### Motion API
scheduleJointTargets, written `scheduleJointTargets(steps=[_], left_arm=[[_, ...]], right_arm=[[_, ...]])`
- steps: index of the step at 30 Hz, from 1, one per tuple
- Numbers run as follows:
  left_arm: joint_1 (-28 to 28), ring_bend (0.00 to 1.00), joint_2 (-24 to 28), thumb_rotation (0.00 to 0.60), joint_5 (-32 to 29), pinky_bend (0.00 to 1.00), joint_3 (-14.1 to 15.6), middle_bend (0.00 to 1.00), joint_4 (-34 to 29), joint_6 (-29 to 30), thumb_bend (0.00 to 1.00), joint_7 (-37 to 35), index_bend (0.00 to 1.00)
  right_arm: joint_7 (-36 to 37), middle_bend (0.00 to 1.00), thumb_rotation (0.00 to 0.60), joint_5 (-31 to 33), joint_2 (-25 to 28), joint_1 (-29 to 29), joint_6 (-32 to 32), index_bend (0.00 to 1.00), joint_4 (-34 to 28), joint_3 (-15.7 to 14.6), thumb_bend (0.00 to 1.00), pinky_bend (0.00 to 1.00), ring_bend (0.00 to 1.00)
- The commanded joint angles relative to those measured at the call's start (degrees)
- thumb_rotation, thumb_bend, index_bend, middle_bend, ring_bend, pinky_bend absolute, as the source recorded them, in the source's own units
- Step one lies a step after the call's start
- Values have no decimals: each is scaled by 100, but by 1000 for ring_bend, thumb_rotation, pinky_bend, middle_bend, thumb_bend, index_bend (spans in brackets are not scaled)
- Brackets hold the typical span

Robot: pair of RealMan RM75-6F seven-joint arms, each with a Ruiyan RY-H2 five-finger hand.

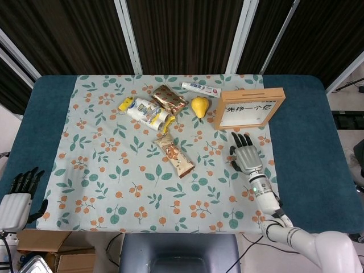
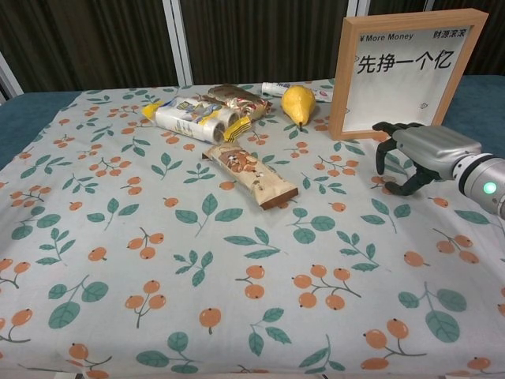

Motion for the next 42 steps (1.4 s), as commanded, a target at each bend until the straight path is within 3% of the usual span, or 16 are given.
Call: scheduleJointTargets(steps=[1, 42], left_arm=[[1, 0, -2, 600, -1, 0, 4, 0, 1, -4, 416, 5, 0], [5, 0, -34, 600, -67, 0, 7, 0, 124, -80, 416, -120, 0]], right_arm=[[17, 52, 600, -14, -12, 4, 15, 596, 20, 2, 456, 0, 0], [-44, 102, 600, 10, -7, 56, 1, 634, 95, 69, 581, 0, 0]])
